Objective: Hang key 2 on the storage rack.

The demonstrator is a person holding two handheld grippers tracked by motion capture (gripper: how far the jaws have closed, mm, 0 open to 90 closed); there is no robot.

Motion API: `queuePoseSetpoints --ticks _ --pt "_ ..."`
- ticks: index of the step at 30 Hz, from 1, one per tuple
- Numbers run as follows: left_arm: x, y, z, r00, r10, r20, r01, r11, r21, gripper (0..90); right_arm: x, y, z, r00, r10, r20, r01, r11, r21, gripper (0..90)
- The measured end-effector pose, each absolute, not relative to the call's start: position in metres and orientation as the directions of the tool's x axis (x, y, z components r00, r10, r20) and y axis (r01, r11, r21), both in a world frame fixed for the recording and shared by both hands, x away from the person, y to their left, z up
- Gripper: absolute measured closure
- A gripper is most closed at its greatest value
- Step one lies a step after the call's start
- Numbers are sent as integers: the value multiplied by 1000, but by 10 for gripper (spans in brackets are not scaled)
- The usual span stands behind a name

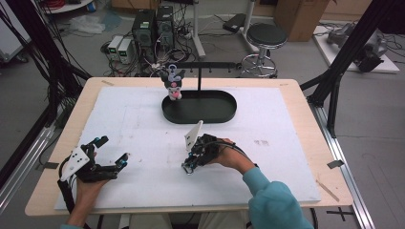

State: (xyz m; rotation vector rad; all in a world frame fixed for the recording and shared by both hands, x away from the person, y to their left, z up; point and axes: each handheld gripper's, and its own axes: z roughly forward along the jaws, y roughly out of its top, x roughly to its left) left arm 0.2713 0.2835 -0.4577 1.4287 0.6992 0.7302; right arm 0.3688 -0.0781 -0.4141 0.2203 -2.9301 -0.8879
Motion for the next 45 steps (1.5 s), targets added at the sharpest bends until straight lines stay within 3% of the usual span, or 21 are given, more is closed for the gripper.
queuePoseSetpoints --ticks 10,25,31,45 --pt "271 283 -458 607 795 7 -27 11 1000 17 369 -76 -414 -990 -139 22 -104 827 553 870" --pt "271 283 -458 607 794 7 -26 12 1000 17 372 -78 -412 -994 -107 31 -73 833 549 885" --pt "271 284 -458 608 794 8 -27 10 1000 17 376 -82 -408 -998 -25 64 15 832 554 889" --pt "271 284 -458 607 794 5 -26 14 1000 17 382 -92 -394 -998 22 64 59 746 663 891"
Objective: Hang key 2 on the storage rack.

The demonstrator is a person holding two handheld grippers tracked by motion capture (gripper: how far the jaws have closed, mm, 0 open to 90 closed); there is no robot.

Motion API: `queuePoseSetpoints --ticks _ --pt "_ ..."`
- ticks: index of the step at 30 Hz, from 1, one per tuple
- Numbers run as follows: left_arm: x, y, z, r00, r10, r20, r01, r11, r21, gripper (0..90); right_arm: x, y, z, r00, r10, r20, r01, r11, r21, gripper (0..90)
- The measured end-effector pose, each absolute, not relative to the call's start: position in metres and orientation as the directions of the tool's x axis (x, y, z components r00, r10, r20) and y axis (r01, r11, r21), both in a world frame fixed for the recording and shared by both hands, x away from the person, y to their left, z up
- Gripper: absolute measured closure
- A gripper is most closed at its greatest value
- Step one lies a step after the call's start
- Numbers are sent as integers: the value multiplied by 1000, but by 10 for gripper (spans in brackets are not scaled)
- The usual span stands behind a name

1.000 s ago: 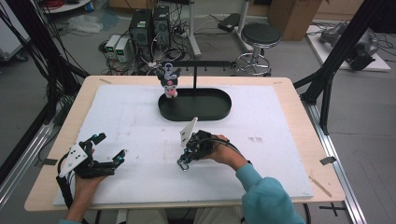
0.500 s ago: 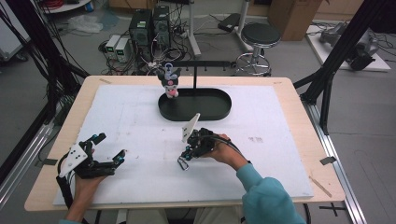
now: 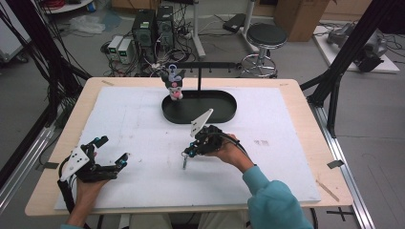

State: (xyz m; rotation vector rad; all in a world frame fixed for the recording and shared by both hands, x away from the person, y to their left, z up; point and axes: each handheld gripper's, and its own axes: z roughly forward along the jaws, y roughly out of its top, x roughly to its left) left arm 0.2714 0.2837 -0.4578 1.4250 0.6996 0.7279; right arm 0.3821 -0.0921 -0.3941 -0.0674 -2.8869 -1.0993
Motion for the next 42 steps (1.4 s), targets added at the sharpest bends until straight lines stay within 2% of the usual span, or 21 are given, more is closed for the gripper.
queuePoseSetpoints --ticks 19,29,42 --pt "271 284 -458 606 795 1 -25 18 1000 17 404 -142 -343 -985 157 66 142 543 828 889" --pt "272 284 -458 606 795 0 -25 19 1000 17 425 -165 -310 -971 237 33 145 474 868 890" --pt "271 284 -458 606 795 -2 -25 21 999 17 454 -179 -279 -951 307 14 158 448 880 890"
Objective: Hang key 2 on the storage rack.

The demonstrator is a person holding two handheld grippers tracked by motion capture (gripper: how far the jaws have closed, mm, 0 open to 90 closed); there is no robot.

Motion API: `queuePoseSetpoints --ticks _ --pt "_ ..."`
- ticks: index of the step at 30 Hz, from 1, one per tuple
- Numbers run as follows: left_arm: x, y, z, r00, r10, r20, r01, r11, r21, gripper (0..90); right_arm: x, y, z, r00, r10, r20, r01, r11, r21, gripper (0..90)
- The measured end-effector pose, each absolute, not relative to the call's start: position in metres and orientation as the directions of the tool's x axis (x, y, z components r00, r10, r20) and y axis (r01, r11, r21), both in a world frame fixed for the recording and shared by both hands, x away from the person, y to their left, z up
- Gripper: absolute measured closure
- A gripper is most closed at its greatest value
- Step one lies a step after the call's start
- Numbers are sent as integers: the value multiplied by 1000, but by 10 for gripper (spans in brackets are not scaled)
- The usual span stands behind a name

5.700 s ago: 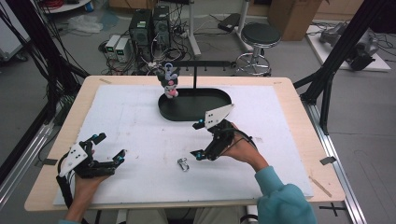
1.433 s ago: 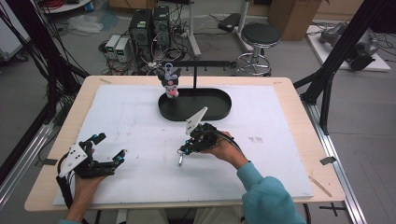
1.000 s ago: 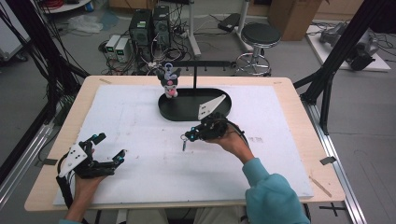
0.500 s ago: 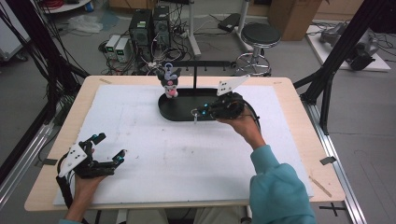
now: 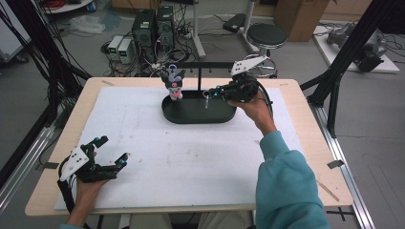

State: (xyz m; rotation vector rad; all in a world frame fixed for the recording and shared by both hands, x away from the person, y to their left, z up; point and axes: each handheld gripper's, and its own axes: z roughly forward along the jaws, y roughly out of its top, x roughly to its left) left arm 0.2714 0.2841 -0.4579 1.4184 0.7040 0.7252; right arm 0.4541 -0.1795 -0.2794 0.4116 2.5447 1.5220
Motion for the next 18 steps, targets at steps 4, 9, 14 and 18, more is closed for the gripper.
queuePoseSetpoints --ticks 4,9,14,18 --pt "271 284 -458 607 795 -1 -25 20 999 17 464 -183 -270 -944 328 20 176 455 873 889" --pt "271 284 -458 606 796 0 -27 21 999 17 476 -187 -261 -935 354 12 182 450 874 889" --pt "271 284 -458 606 795 -1 -26 21 999 17 485 -189 -254 -929 369 -1 180 454 873 889" --pt "271 284 -458 605 796 -4 -26 24 999 17 494 -189 -250 -924 382 -10 182 463 867 889"
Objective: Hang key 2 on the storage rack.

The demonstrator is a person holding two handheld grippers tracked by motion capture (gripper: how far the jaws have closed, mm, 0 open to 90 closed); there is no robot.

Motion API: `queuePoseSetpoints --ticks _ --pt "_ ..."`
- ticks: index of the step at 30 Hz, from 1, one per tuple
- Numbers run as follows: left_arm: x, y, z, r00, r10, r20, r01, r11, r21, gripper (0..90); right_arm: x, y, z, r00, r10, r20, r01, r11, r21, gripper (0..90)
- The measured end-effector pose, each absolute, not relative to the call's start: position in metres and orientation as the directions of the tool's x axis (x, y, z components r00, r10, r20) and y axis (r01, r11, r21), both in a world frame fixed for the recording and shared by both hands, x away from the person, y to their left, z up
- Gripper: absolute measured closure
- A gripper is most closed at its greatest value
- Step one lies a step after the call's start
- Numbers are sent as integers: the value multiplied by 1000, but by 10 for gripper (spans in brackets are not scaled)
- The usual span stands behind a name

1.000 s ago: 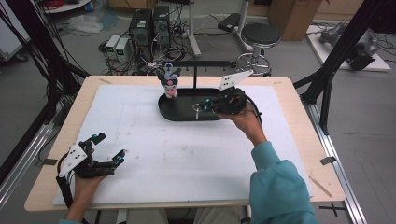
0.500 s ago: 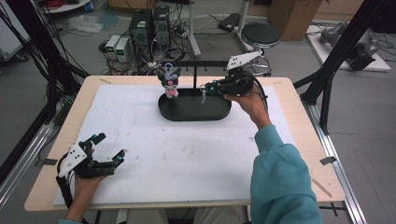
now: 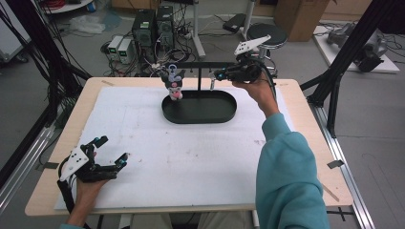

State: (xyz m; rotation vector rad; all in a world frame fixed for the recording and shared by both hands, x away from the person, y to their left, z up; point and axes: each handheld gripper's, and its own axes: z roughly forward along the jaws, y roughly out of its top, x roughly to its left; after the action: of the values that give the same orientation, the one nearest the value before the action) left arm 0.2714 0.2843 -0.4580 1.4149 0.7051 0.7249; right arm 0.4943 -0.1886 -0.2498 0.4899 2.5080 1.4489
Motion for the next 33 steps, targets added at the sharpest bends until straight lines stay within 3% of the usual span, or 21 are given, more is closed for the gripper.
queuePoseSetpoints --ticks 15,33 --pt "271 285 -458 607 795 -1 -25 21 999 17 527 -177 -234 -915 403 -2 211 482 850 889" --pt "271 285 -458 607 795 -1 -26 21 999 17 543 -170 -250 -905 425 13 263 536 802 888"
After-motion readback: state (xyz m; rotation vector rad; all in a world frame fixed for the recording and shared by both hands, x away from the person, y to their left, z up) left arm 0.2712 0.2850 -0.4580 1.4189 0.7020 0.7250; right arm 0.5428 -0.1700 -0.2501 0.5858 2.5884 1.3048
